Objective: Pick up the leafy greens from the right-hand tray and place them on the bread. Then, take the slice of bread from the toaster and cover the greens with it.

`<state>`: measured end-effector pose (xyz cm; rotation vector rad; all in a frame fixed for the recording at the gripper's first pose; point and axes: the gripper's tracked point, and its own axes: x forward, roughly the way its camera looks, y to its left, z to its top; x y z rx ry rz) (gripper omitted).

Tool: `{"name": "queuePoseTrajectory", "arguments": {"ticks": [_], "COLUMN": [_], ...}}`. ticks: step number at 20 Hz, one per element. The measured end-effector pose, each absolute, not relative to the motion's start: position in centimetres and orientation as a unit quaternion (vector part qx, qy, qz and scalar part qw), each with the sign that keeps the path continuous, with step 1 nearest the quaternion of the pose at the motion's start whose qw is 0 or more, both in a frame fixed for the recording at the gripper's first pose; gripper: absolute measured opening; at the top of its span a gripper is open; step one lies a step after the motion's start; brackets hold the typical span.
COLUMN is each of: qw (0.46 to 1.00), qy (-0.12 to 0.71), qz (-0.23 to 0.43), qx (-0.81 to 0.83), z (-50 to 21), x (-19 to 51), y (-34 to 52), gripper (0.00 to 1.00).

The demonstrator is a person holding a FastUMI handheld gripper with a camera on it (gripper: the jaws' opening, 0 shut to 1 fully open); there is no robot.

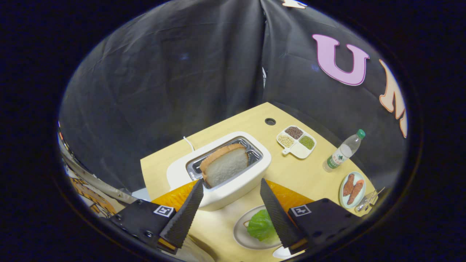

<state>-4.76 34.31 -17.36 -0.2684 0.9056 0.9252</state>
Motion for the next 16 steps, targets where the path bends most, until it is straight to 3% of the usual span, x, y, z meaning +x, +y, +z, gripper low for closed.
{"name": "queuePoseTrajectory", "arguments": {"ticks": [16], "qw": [0.789], "qy": [0.468], "qz": [0.391], "qx": [-0.066], "z": [-19.6], "x": [-2.9], "y": [40.1], "gripper": [0.94]}}
